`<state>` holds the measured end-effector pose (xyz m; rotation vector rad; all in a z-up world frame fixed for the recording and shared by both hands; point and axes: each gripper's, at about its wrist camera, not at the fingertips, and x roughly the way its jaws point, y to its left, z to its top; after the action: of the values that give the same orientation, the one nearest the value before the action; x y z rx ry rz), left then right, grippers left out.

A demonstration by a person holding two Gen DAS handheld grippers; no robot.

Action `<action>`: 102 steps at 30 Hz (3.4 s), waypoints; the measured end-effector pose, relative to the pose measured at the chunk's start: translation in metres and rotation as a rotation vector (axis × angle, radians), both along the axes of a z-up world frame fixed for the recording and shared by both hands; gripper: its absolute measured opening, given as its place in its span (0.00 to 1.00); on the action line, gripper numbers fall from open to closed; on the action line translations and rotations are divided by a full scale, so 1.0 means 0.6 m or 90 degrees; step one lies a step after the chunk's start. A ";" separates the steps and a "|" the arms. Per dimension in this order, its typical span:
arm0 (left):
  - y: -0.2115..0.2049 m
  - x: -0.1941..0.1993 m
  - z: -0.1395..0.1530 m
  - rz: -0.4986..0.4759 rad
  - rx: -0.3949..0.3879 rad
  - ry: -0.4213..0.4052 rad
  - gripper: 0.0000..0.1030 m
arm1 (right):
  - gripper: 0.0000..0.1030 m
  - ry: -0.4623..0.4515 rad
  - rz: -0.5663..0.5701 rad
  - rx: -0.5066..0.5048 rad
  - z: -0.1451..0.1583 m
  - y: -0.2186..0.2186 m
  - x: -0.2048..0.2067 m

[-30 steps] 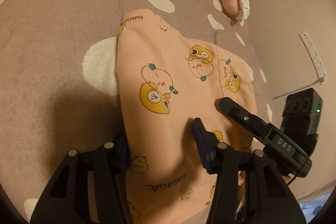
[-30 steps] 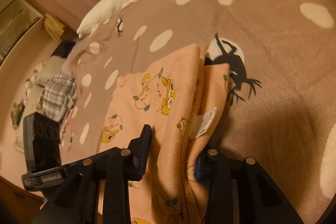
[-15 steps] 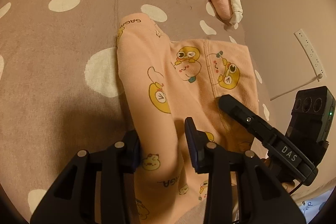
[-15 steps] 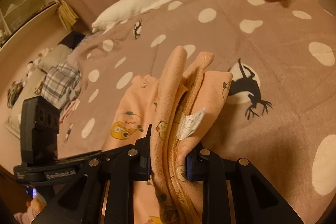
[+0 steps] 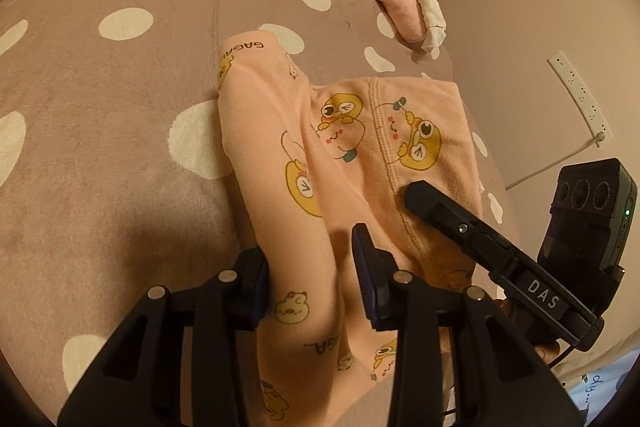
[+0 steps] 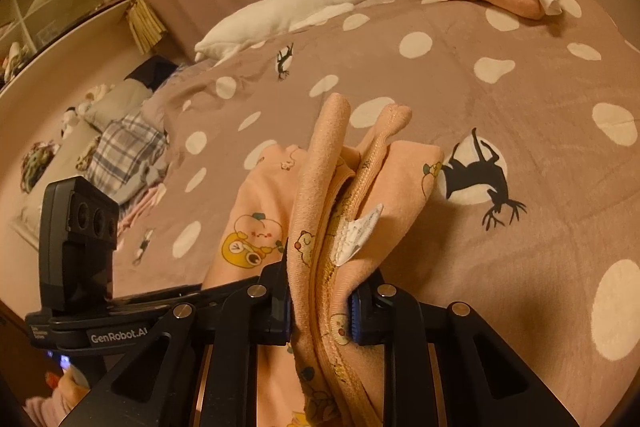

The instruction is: Fold small clothes

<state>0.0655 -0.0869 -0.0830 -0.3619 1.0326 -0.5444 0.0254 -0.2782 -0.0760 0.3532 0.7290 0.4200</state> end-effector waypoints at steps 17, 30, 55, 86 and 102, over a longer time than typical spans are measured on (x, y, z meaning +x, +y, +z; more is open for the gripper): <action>0.047 -0.038 0.014 0.018 0.001 -0.015 0.34 | 0.22 -0.013 0.026 0.005 0.015 0.040 -0.022; 0.078 -0.048 0.019 0.038 -0.001 -0.027 0.34 | 0.22 -0.020 0.043 -0.005 0.024 0.078 -0.020; 0.107 0.010 0.002 0.047 0.008 -0.020 0.34 | 0.22 -0.012 0.041 -0.012 0.021 0.117 0.016; 0.067 0.084 -0.050 0.039 0.092 0.009 0.39 | 0.22 0.107 -0.075 0.047 -0.057 0.017 0.080; 0.079 0.069 -0.059 0.056 0.134 0.007 0.66 | 0.35 0.160 -0.143 0.114 -0.085 -0.016 0.086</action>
<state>0.1069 -0.0396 -0.1183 -0.2218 1.0682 -0.3514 0.0771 -0.2880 -0.1269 0.6582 0.8878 0.2295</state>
